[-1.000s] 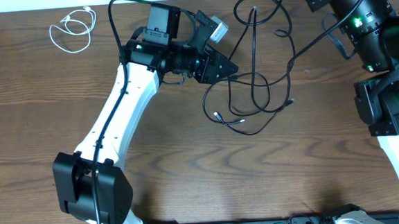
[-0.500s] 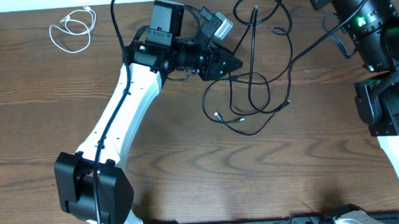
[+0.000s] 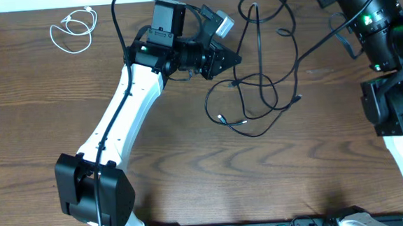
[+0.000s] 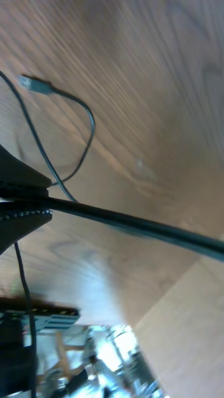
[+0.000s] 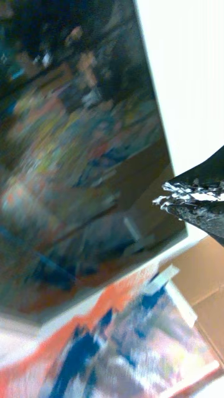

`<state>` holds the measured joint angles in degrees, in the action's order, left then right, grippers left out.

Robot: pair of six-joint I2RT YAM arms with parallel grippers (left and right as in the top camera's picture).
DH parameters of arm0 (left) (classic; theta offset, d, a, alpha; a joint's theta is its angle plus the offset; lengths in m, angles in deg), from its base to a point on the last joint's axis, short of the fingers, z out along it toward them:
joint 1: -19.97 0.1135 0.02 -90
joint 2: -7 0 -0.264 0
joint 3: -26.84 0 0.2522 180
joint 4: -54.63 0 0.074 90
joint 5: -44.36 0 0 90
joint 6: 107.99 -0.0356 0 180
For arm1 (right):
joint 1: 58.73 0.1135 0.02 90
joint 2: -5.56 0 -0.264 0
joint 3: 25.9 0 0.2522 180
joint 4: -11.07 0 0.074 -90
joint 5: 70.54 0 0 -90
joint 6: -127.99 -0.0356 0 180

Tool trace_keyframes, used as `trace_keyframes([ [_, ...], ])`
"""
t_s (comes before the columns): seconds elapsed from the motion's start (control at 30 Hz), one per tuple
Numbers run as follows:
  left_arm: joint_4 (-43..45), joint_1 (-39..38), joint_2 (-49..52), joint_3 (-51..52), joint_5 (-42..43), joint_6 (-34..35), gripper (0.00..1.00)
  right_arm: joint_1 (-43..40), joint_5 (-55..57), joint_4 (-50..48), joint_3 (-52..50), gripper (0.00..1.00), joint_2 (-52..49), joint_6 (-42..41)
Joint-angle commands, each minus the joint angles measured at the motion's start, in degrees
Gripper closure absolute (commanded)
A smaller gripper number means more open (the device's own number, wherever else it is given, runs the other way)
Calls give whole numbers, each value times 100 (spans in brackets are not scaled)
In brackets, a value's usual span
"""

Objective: Untangle cables

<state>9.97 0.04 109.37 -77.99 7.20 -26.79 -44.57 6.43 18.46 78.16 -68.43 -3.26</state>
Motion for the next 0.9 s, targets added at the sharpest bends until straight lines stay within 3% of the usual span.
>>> trace_keyframes([
  [0.0, 17, 168, -37, -13, -809, 898, 92, -291, 168, 426, 120, 99, 66, -70],
  [0.33, 151, 824, -1040, -590, -2540, 1322, 93, -1600, 671, 2927, 118, 99, 59, 79],
  [0.53, 1143, 1047, -1759, -640, -2684, 1436, 93, -2072, 710, 3869, 107, 99, 44, 623],
  [0.87, 2632, 1226, -2236, -640, -2933, 3174, 93, -2179, 1663, 5053, 66, 99, -192, 901],
])
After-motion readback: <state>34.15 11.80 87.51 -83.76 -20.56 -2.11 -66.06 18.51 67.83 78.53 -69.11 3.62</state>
